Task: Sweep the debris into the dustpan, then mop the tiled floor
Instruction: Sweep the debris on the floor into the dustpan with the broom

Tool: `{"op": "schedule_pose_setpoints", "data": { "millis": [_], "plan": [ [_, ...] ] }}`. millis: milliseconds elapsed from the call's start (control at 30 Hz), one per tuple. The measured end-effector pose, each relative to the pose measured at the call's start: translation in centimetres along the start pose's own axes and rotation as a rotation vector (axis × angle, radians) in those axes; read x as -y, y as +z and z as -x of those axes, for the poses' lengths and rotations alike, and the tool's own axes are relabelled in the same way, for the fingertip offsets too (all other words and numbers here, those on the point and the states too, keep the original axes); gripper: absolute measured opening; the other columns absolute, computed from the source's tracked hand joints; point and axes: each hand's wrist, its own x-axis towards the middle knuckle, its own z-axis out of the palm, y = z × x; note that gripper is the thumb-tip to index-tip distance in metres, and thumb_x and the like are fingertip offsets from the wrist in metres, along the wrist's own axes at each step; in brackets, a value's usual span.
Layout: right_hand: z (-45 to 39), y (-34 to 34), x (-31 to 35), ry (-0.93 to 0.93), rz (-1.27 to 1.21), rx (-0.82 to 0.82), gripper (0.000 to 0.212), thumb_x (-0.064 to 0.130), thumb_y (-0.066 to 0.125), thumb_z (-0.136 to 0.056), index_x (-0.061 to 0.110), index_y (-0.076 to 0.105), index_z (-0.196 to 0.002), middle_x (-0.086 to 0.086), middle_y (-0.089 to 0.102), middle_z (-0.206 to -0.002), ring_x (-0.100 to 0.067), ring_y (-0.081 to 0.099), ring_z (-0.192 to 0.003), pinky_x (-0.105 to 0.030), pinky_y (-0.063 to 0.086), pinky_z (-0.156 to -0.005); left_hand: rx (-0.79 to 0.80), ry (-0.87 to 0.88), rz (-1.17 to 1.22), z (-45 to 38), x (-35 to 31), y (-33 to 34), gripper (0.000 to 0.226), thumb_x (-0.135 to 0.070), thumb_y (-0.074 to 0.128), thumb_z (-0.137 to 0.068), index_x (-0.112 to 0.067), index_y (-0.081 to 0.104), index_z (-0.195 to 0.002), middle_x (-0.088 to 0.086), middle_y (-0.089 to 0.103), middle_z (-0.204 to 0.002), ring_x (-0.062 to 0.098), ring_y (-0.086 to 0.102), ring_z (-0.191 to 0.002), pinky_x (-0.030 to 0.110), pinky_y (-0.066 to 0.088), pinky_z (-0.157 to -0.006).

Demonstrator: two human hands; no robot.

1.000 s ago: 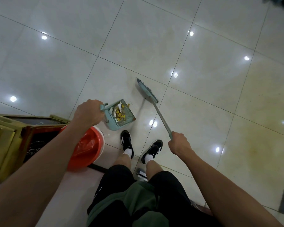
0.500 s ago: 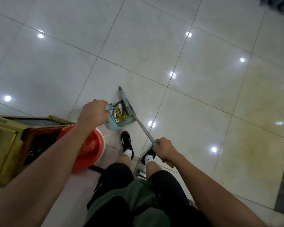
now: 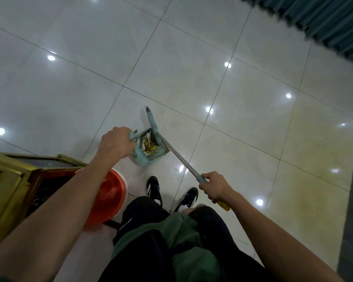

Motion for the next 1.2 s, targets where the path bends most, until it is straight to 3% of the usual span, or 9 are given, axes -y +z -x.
{"op": "schedule_pose_setpoints", "data": {
  "millis": [167,267,333,533,800,967,1100,1200],
  "plan": [
    [-0.9,-2.5,0.8,-0.037,-0.031,-0.032,0.03,0.015,0.057,-0.089,0.003,0.065,-0.116,-0.011,0.06,-0.072,-0.019,0.053,-0.053,-0.033,0.049,-0.052,-0.049,-0.038,0.025,-0.8,-0.5,-1.3,0.013,-0.029,0.067,-0.08,-0.023,0.059,-0.072,-0.005,0.05,-0.061,0.013,0.045,-0.051,0.024,0.031,-0.048],
    [-1.9,-4.5,0.7,-0.061,-0.11,-0.032,0.022,0.018,0.055,-0.092,0.009,0.065,-0.11,-0.01,0.058,-0.069,-0.017,0.05,-0.046,-0.027,0.046,-0.043,-0.073,-0.07,0.036,-1.2,-1.7,-1.8,0.01,-0.029,0.067,-0.079,-0.02,0.067,-0.08,-0.004,0.053,-0.062,0.018,0.052,-0.054,0.027,0.04,-0.055],
    [-2.8,-6.2,0.5,-0.071,-0.145,-0.024,0.02,0.017,0.055,-0.094,0.016,0.062,-0.112,-0.009,0.058,-0.068,-0.015,0.048,-0.044,-0.026,0.045,-0.041,-0.092,-0.092,0.045,-1.5,-2.8,-2.0,0.012,-0.03,0.066,-0.081,-0.019,0.068,-0.083,-0.003,0.055,-0.064,0.024,0.059,-0.062,0.029,0.045,-0.06],
    [-6.7,-13.7,0.3,-0.103,-0.182,0.029,0.049,0.008,0.054,-0.093,0.011,0.049,-0.142,-0.01,0.056,-0.068,-0.015,0.046,-0.044,-0.024,0.043,-0.04,-0.121,-0.187,0.098,-3.0,-8.3,-2.8,0.016,-0.025,0.061,-0.085,-0.016,0.071,-0.093,0.002,0.063,-0.076,0.025,0.062,-0.068,0.033,0.051,-0.065],
    [-12.9,-23.8,1.0,-0.188,-0.111,0.085,0.044,0.011,0.056,-0.094,0.008,0.053,-0.138,-0.012,0.057,-0.071,-0.015,0.047,-0.044,-0.023,0.042,-0.04,-0.223,-0.343,0.184,-4.6,-17.4,-4.3,0.021,-0.021,0.06,-0.09,-0.016,0.074,-0.104,0.011,0.07,-0.092,0.032,0.064,-0.08,0.039,0.054,-0.074],
    [-16.2,-28.0,2.7,-0.233,-0.057,0.071,0.049,0.009,0.058,-0.089,0.012,0.054,-0.138,-0.012,0.059,-0.069,-0.013,0.047,-0.036,-0.024,0.043,-0.039,-0.282,-0.428,0.221,-5.4,-19.7,-4.8,0.02,-0.027,0.058,-0.093,-0.015,0.073,-0.099,0.006,0.064,-0.081,0.031,0.06,-0.073,0.037,0.051,-0.069],
    [-18.8,-30.0,5.2,-0.277,-0.001,0.048,0.052,0.01,0.06,-0.09,0.012,0.052,-0.141,-0.013,0.063,-0.075,-0.015,0.052,-0.041,-0.025,0.047,-0.04,-0.297,-0.494,0.27,-7.3,-20.2,-5.0,0.02,-0.032,0.058,-0.093,-0.018,0.073,-0.095,0.002,0.061,-0.077,0.027,0.058,-0.07,0.035,0.048,-0.066],
    [-20.9,-31.7,7.9,-0.306,0.039,0.035,0.053,0.011,0.06,-0.091,0.013,0.049,-0.143,-0.013,0.064,-0.077,-0.016,0.054,-0.045,-0.025,0.048,-0.042,-0.306,-0.545,0.328,-9.6,-20.3,-5.5,0.017,-0.03,0.061,-0.092,-0.019,0.073,-0.098,0.004,0.066,-0.083,0.029,0.063,-0.075,0.038,0.055,-0.071]
  ]
}}
